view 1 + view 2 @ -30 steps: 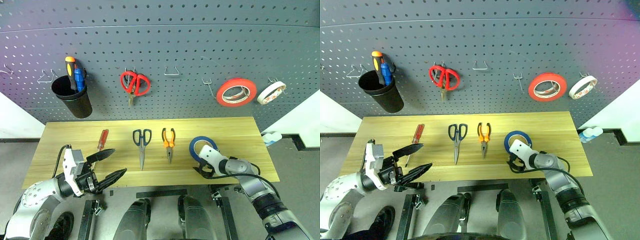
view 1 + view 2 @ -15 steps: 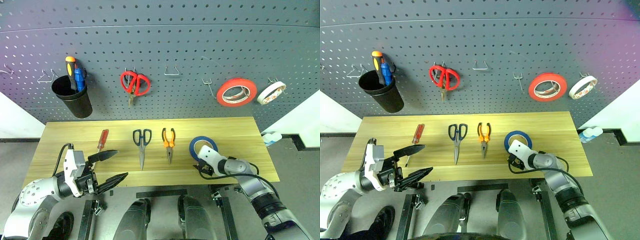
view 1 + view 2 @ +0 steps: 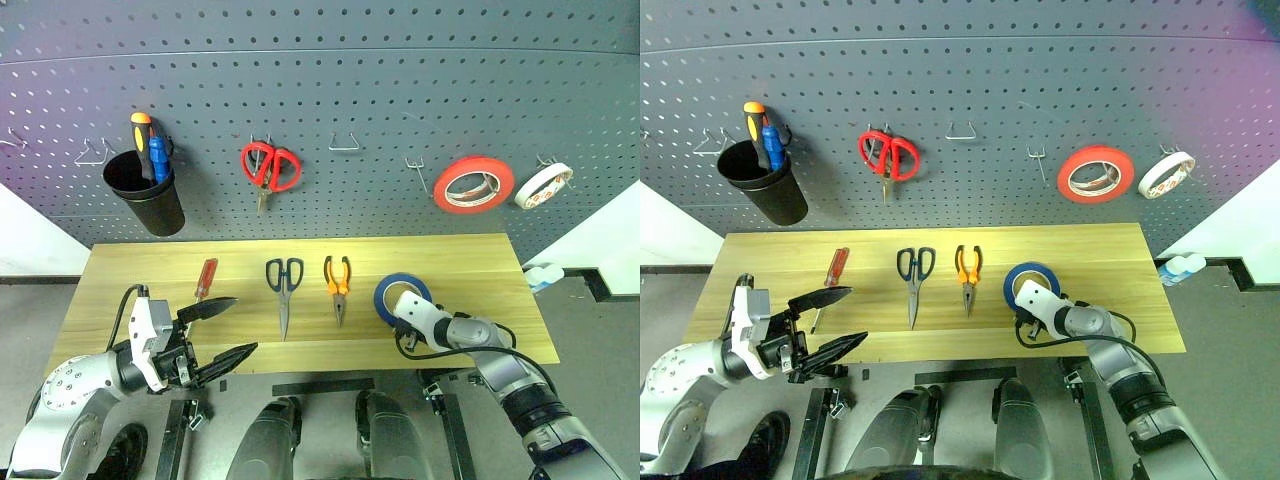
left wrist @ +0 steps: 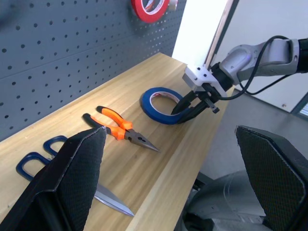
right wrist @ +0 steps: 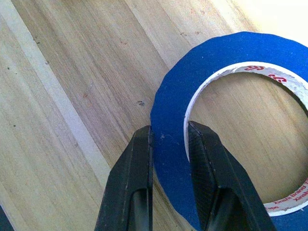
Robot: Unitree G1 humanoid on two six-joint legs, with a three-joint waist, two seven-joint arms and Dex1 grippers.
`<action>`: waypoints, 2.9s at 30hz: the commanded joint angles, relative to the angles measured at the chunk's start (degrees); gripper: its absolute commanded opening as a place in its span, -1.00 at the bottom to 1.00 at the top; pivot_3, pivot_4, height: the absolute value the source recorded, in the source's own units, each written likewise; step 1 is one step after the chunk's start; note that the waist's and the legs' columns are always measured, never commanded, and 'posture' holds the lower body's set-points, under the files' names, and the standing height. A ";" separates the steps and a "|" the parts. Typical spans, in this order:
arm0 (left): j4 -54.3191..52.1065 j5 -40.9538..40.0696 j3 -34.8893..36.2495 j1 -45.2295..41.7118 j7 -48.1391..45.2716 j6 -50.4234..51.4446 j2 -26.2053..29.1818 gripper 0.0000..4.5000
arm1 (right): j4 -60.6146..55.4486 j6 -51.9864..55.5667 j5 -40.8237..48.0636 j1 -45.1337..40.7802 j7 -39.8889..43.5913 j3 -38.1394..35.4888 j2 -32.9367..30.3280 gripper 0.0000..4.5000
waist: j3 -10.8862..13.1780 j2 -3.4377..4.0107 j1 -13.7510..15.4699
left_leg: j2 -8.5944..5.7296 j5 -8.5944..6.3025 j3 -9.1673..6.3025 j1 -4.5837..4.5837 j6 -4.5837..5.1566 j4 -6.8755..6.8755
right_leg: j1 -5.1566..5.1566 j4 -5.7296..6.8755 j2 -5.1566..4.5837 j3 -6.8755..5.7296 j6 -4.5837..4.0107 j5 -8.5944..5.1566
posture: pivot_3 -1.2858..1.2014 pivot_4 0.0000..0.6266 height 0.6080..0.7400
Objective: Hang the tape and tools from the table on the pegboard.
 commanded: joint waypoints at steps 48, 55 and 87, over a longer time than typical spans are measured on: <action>10.58 3.17 -2.58 -7.79 -3.35 -6.99 -3.30 1.00 | -39.82 -2.14 41.07 13.33 -11.62 -26.14 16.65 -0.70 | 0.10 0.30 -0.55 | -0.01 0.04 0.06 -0.06 -0.07 0.03 | -0.11 0.04 0.12 0.00 0.35 0.28 | -0.09 -0.39 1.00; 9.73 3.13 -2.47 -7.05 -2.82 -7.17 -3.52 1.00 | -40.69 -1.07 40.73 10.45 -11.30 -23.68 16.39 -0.70 | 0.10 0.30 -1.26 | 0.00 0.07 0.06 -0.05 -0.10 0.07 | -0.11 0.10 0.12 0.00 0.32 0.32 | -0.08 -0.37 1.00; 0.75 2.61 -2.64 -2.55 3.49 -3.68 -3.98 1.00 | -14.59 -12.27 26.53 0.76 -5.85 -19.19 13.75 1.00 | 0.08 0.28 -1.64 | -0.01 0.14 0.10 0.00 -0.19 0.15 | -0.10 0.17 0.15 0.04 0.30 0.51 | -0.02 -0.32 1.00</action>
